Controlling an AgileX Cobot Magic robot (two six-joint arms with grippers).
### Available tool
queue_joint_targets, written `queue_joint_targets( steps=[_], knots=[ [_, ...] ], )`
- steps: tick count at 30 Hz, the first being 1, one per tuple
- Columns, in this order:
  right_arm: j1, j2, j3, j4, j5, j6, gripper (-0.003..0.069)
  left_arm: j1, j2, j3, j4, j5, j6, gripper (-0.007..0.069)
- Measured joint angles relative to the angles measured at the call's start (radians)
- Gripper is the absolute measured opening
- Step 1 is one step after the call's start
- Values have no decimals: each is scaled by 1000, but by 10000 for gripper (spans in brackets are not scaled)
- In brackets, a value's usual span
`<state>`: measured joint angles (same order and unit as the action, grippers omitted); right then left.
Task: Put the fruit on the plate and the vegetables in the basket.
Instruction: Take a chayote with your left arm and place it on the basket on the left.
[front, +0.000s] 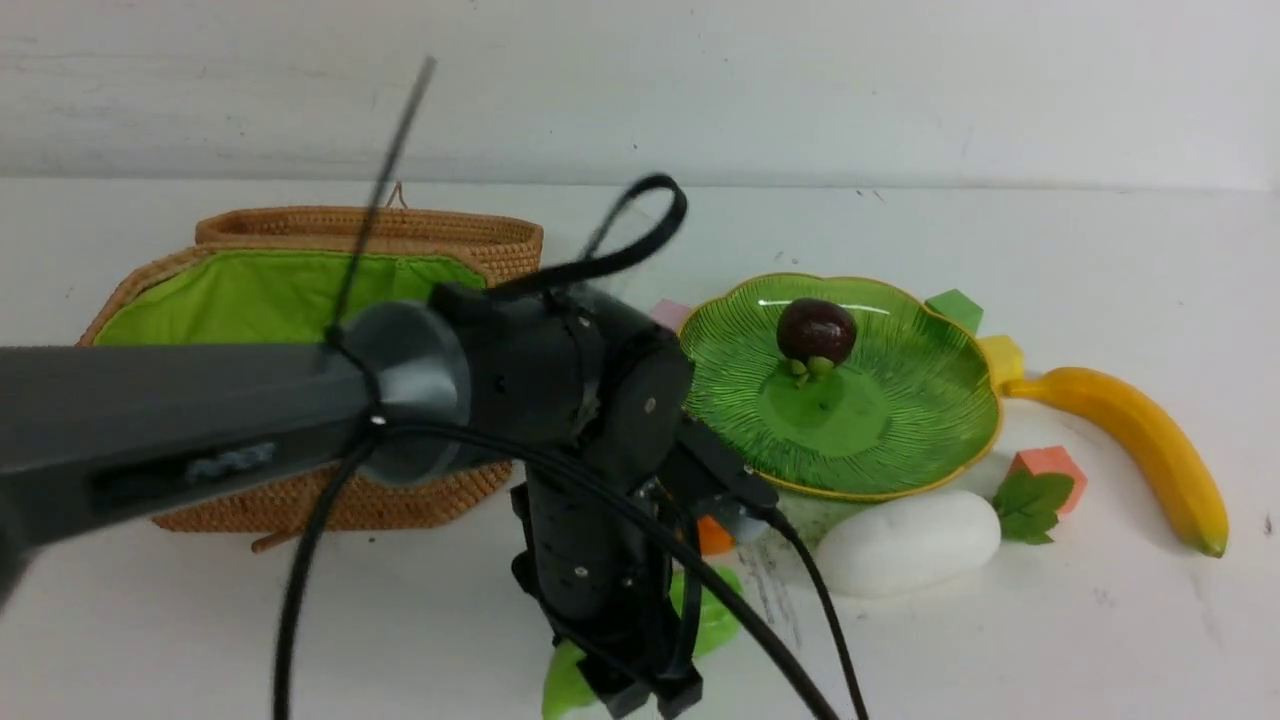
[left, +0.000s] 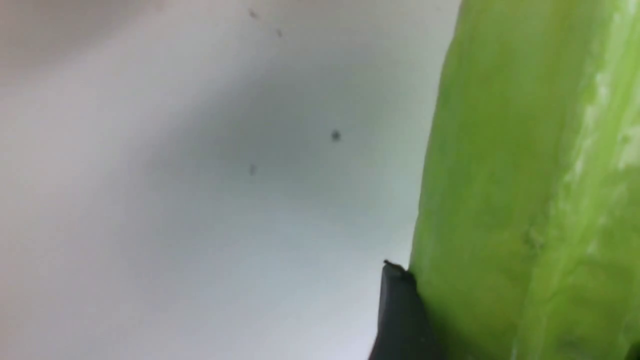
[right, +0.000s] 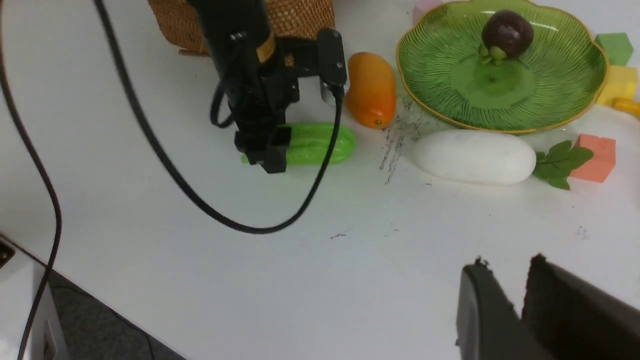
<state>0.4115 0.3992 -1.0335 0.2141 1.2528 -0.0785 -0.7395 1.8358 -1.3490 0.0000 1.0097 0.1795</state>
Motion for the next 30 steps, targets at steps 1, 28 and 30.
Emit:
queue_joint_targets(
  steps=[1, 28, 30],
  knots=[
    [0, 0, 0, 0, 0, -1, 139, -5, -46, 1, 13, 10, 0, 426],
    [0, 0, 0, 61, -413, -27, 149, 494, -280, 2, 501, -291, 54, 659],
    [0, 0, 0, 64, -409, -27, 149, 494, -281, 2, 498, -291, 53, 652]
  ],
)
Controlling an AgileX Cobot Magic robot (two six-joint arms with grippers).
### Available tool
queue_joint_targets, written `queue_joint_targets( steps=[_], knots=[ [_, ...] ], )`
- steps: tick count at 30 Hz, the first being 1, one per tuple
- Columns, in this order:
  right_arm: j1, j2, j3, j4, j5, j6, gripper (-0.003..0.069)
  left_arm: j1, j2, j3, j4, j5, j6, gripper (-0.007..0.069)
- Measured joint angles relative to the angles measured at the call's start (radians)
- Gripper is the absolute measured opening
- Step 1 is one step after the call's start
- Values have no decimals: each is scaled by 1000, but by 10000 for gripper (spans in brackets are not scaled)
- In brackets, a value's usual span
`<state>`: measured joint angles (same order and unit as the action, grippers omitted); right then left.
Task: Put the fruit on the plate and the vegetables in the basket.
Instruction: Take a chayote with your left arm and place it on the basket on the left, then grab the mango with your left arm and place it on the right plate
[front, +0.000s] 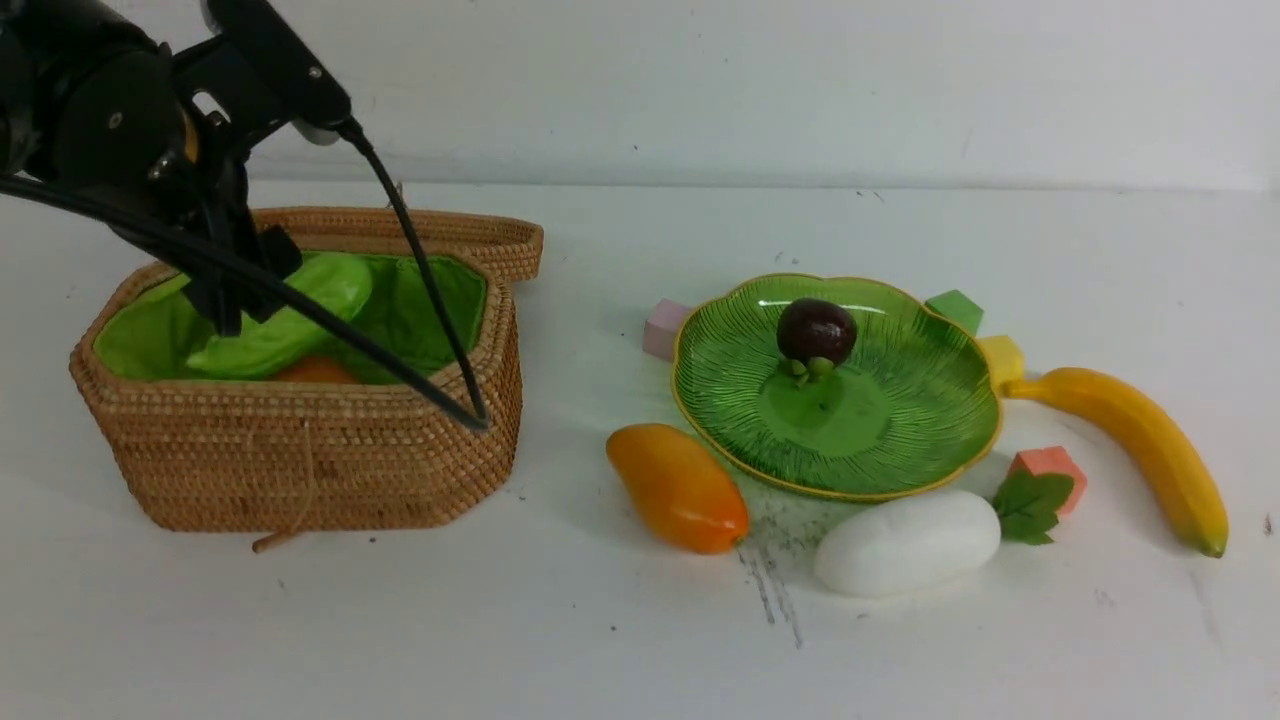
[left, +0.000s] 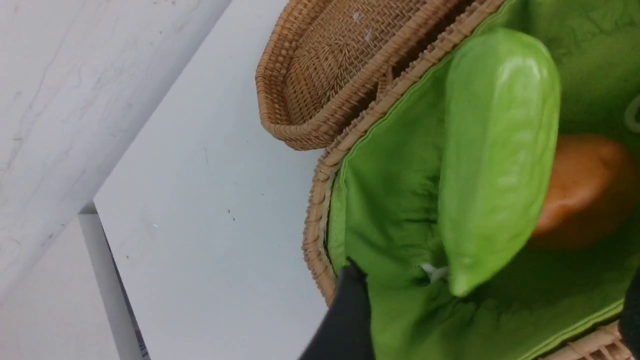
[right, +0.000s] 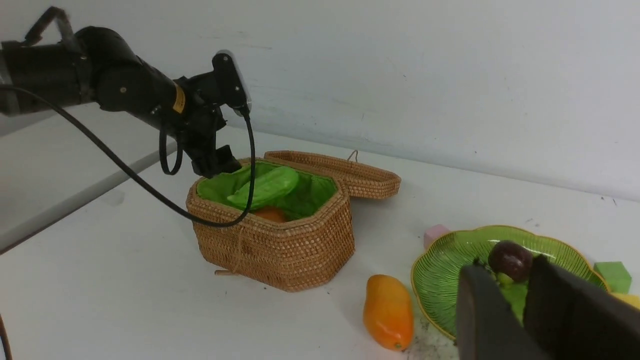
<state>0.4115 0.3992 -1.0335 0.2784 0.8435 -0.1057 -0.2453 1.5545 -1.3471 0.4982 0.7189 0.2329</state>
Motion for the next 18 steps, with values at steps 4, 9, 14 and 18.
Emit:
queue_joint_targets(
  steps=[4, 9, 14, 18],
  knots=[
    [0, 0, 0, 4, 17, 0, 149, -21, -16, 0, -90, 20, -72, 572],
    [0, 0, 0, 7, 50, 0, 149, -155, -34, 0, -304, 50, -129, 320],
    [0, 0, 0, 8, 168, 0, 149, -411, 1, 0, -454, 147, 44, 9],
    [0, 0, 0, 8, 226, 0, 150, -482, 73, -6, -468, 177, 167, -8]
  ],
)
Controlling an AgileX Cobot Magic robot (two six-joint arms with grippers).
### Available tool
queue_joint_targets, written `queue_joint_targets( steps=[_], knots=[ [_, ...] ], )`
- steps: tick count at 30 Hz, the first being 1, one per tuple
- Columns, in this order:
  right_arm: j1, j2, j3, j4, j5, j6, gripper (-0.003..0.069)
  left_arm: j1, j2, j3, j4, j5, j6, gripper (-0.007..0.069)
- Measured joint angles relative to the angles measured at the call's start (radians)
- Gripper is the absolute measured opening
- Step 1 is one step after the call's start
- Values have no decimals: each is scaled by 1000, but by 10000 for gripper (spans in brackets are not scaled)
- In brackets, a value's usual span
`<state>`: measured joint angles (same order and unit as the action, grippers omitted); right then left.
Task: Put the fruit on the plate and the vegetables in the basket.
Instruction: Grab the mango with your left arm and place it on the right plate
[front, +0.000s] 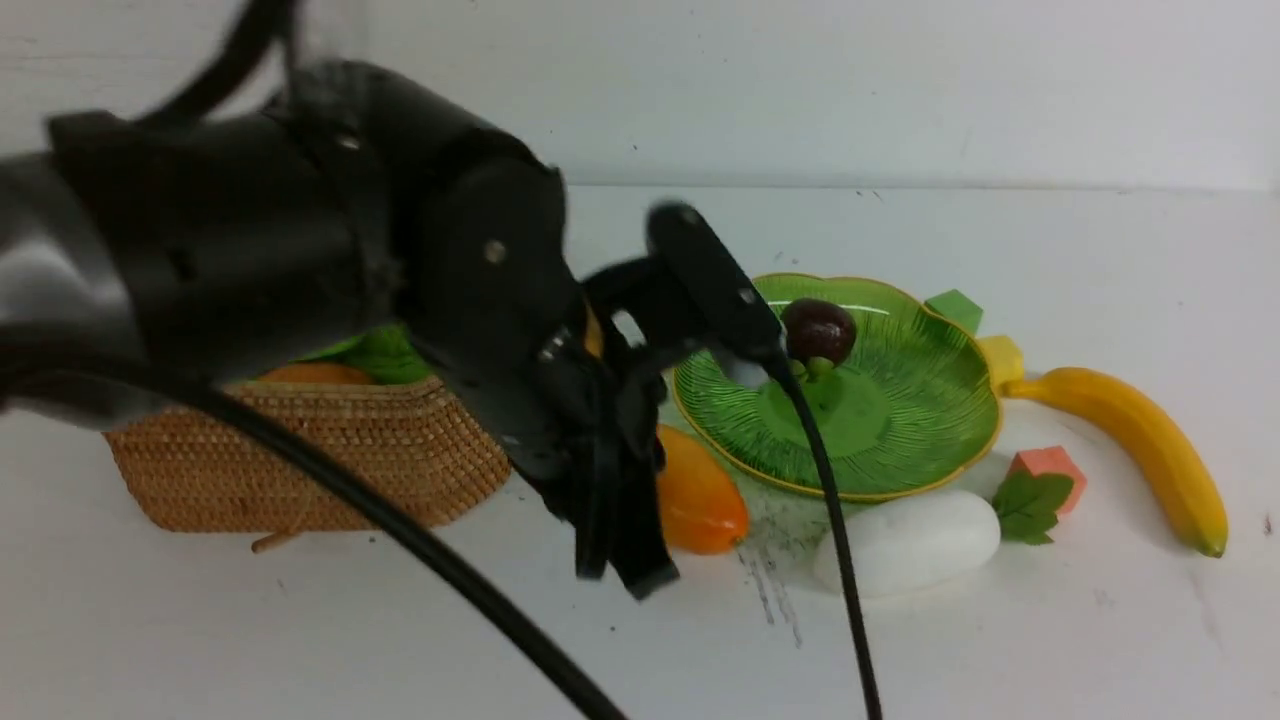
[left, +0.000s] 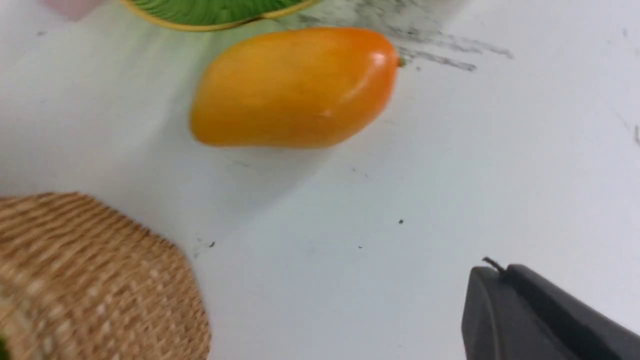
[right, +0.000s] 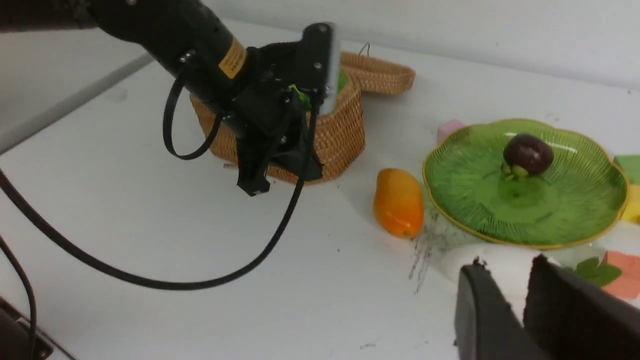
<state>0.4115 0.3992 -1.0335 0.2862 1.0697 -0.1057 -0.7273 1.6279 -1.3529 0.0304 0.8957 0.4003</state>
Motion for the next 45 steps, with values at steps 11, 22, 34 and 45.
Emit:
queue_joint_targets(
  steps=[11, 22, 34, 45],
  knots=[
    [0, 0, 0, 1, 38, -23, 156, -4, 238, -203, 77, 38, 270, 254],
    [0, 0, 0, -17, 98, -26, 160, 5, 342, -214, 179, -125, 431, 661],
    [0, 0, 0, -23, 100, -26, 160, 73, 407, -214, 144, -193, 439, 579],
    [0, 0, 0, -23, 100, -26, 160, 74, 409, -214, 54, -202, 525, 575]
  ],
)
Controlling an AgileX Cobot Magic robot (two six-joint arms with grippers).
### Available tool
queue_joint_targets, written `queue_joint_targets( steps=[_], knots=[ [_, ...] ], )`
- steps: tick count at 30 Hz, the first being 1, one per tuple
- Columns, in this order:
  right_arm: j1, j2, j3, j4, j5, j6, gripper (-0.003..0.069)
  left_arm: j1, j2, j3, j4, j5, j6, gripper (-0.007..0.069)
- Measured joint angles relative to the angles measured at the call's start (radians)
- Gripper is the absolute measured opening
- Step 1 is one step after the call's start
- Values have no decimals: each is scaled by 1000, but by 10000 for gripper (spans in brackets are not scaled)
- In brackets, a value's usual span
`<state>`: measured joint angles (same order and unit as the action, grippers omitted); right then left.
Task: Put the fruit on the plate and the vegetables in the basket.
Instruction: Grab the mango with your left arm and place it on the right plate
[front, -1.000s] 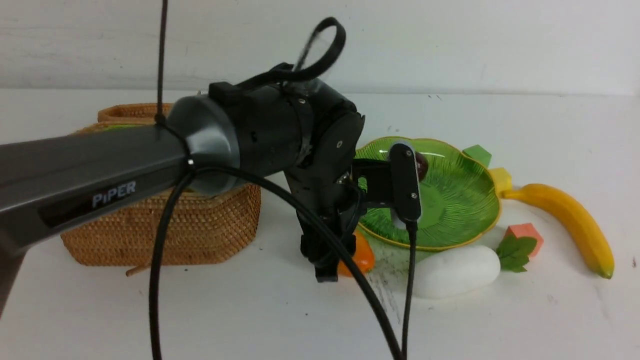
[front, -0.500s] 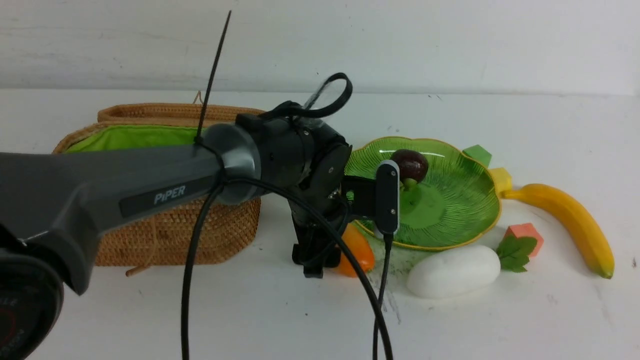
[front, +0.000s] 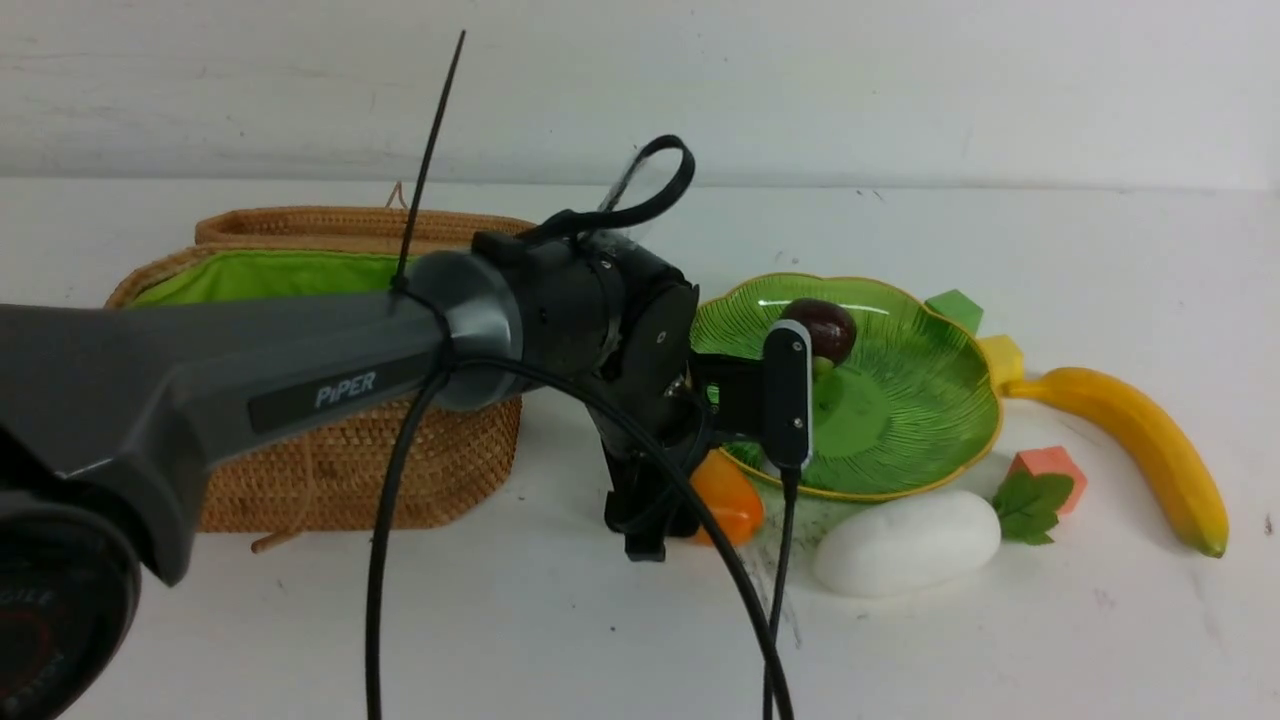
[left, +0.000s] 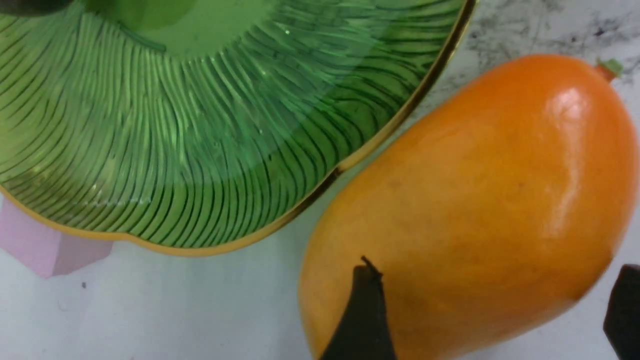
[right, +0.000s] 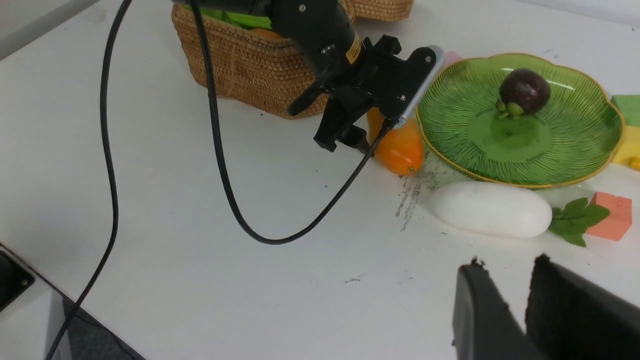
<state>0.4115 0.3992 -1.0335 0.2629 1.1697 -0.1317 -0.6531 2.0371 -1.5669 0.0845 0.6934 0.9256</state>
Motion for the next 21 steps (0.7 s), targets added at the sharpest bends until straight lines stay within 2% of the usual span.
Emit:
queue_joint_targets(
  steps=[8, 12, 21],
  knots=[
    [0, 0, 0, 0, 1, 0, 162, 3, -9, -9, -40, 146, 36, 575],
    [0, 0, 0, 0, 7, 0, 162, 4, -19, -9, -123, 265, 37, 575],
    [0, 0, 0, -16, 8, 0, 162, 2, -122, -9, -176, 307, 38, 575]
  ],
)
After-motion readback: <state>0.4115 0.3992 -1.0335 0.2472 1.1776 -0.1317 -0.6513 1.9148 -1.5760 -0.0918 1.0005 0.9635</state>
